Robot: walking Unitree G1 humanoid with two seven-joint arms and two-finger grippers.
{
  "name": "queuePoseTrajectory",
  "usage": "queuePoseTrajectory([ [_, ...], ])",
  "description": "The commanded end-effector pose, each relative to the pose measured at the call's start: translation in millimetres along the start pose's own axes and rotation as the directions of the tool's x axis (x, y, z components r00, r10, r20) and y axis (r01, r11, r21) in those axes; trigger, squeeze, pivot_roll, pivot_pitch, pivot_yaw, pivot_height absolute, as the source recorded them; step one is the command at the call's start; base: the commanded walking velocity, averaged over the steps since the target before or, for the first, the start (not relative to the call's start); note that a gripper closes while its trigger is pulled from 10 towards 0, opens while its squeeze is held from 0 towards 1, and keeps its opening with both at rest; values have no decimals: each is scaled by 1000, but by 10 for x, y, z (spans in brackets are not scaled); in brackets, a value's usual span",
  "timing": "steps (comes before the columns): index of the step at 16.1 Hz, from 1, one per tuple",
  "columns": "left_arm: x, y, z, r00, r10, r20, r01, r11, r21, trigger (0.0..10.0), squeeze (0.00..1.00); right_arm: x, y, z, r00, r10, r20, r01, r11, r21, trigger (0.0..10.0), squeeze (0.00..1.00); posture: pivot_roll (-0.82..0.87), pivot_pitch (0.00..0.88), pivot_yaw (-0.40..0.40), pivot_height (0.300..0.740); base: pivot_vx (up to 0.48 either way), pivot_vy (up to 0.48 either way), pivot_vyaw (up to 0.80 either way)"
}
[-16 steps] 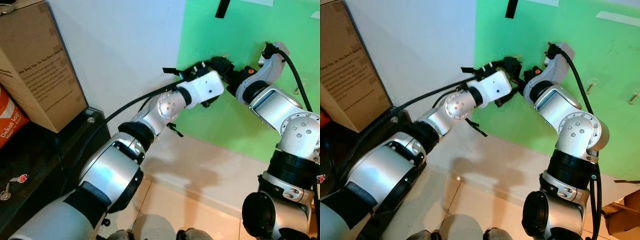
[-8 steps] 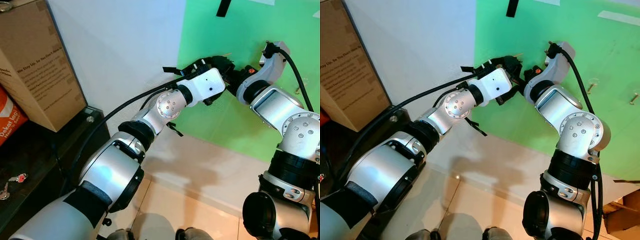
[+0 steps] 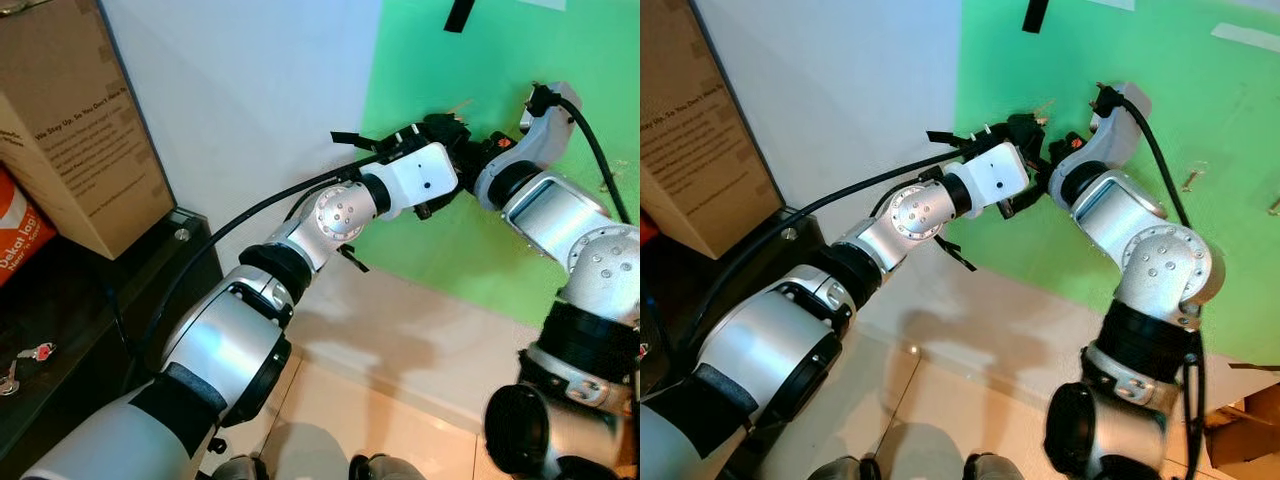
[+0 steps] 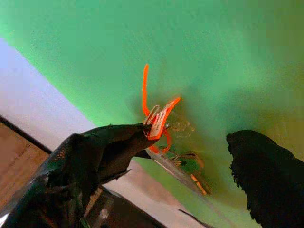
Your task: Hang keys on a hook
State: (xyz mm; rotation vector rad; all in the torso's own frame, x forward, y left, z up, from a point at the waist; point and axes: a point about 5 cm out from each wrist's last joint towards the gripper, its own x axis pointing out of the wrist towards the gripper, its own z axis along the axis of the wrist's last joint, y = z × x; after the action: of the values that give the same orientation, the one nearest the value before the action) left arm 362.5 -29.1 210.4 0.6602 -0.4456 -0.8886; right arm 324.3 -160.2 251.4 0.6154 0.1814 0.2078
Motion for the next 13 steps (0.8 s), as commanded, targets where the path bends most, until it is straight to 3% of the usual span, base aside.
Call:
queuePoseTrajectory([
  [1, 103, -130, 209, 992, -78, 102, 73, 996, 52, 10000, 0, 28, -14, -83, 997, -26, -70, 29, 999, 31, 10000, 0, -333, 79, -39, 740, 0, 0, 0],
  [3, 103, -137, 213, 991, -79, 108, 74, 996, 49, 10000, 0, 31, -4, -99, 997, -7, -77, 15, 995, 103, 10000, 0, -332, 82, -39, 740, 0, 0, 0],
  [4, 100, -157, 222, 989, -91, 118, 84, 994, 64, 10000, 0, 21, 19, -90, 997, 35, -66, -21, 980, 199, 10000, 0, -332, 80, -39, 740, 0, 0, 0],
  [6, 100, -177, 230, 987, -104, 126, 95, 992, 80, 10000, 0, 7, 31, -82, 996, 57, -64, -40, 968, 246, 10000, 0, -332, 78, -40, 740, 0, 0, 0],
  [8, 107, -244, 261, 979, -141, 145, 124, 985, 119, 10000, 0, -13, 43, -105, 991, 123, -55, -88, 896, 436, 10000, 0, -333, 74, -40, 740, 0, 0, 0],
  [10, 110, -271, 270, 976, -157, 149, 136, 981, 140, 10000, 0, -32, 35, -99, 988, 150, -30, -108, 824, 557, 10000, 0, -334, 73, -41, 740, 0, 0, 0],
  [12, 110, -274, 269, 976, -158, 149, 136, 980, 146, 10000, 0, -55, 12, -92, 988, 155, -17, -113, 788, 606, 10000, 0, -332, 73, -43, 740, 0, 0, 0],
  [13, 106, -274, 265, 976, -158, 148, 136, 979, 150, 10000, 0, -68, 16, -83, 986, 164, -6, -121, 751, 649, 10000, 0, -332, 73, -43, 740, 0, 0, 0],
])
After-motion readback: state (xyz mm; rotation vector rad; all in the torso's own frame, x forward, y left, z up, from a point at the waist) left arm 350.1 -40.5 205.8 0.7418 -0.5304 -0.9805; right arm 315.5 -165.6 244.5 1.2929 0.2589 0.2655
